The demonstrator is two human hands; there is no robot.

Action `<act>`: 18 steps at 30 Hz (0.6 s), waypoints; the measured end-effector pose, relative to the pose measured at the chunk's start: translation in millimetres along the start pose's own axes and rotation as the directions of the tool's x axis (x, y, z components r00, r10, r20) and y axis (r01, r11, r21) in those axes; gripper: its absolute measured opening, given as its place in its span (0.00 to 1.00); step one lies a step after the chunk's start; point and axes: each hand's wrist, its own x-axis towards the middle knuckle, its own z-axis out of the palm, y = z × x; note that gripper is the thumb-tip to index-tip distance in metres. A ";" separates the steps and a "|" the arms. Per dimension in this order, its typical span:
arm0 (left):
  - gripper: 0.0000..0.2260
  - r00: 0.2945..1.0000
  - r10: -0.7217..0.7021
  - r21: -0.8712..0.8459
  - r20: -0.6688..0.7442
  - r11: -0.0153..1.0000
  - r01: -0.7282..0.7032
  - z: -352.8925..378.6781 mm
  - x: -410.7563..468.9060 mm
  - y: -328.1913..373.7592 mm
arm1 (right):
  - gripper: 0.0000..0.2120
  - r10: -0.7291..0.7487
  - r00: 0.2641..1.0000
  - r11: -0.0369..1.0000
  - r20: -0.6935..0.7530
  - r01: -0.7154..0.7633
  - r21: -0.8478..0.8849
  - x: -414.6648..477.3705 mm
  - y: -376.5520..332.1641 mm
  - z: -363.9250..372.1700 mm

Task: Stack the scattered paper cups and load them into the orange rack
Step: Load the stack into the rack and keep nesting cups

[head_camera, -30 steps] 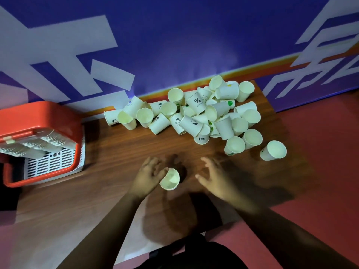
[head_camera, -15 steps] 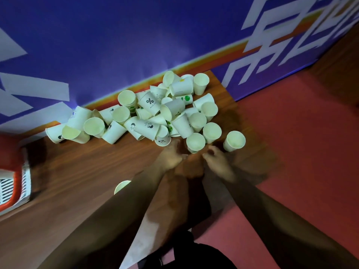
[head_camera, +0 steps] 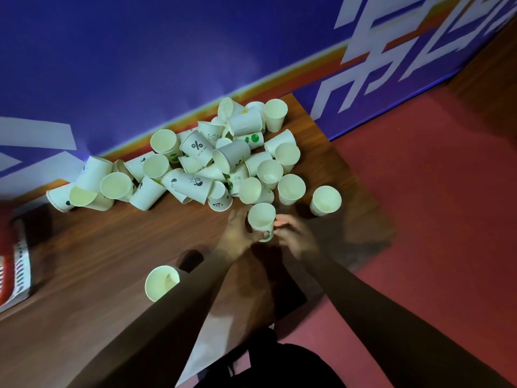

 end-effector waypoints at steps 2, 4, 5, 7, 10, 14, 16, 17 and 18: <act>0.35 0.999 0.010 -0.013 -0.032 1.000 -0.010 1.0 -3.8 2.6 | 0.14 -0.006 1.000 0.999 0.028 0.005 0.041 -8.7 0.3 -3.6; 0.31 0.999 0.013 -0.043 -0.039 0.999 -0.014 2.1 -6.7 6.9 | 0.13 -0.042 0.999 0.999 0.021 0.042 0.034 -13.8 4.6 -10.0; 0.29 0.999 0.010 -0.069 -0.039 0.998 -0.013 2.9 -8.2 9.5 | 0.11 -0.086 0.996 0.996 -0.008 0.086 0.002 -13.3 5.8 -15.8; 0.27 0.999 -0.002 -0.131 -0.032 0.991 -0.003 4.1 -9.8 12.0 | 0.08 -0.238 0.965 0.965 -0.113 0.222 -0.140 -8.1 3.8 -34.8; 0.26 1.000 -0.002 -0.170 -0.026 0.985 -0.002 3.7 -12.0 11.2 | 0.20 -0.470 0.833 0.814 -0.292 0.281 -0.509 10.8 -1.6 -69.1; 0.28 1.000 -0.010 -0.182 -0.011 0.983 0.008 2.2 -17.5 7.9 | 0.44 -0.355 0.893 0.721 -0.278 0.072 -0.689 33.9 -2.1 -96.8; 0.28 1.000 -0.018 -0.191 0.000 0.981 0.018 1.2 -20.3 6.0 | 0.45 -0.318 0.921 0.680 -0.225 0.056 -0.731 45.8 4.0 -98.6; 0.28 1.000 -0.021 -0.198 0.000 0.980 0.021 0.2 -22.2 5.8 | 0.45 -0.311 0.927 0.662 -0.209 0.053 -0.748 50.0 6.3 -97.3; 0.27 1.000 -0.024 -0.201 -0.002 0.979 0.023 -0.7 -23.5 4.3 | 0.43 -0.316 0.927 0.640 -0.203 0.051 -0.767 52.5 8.4 -95.2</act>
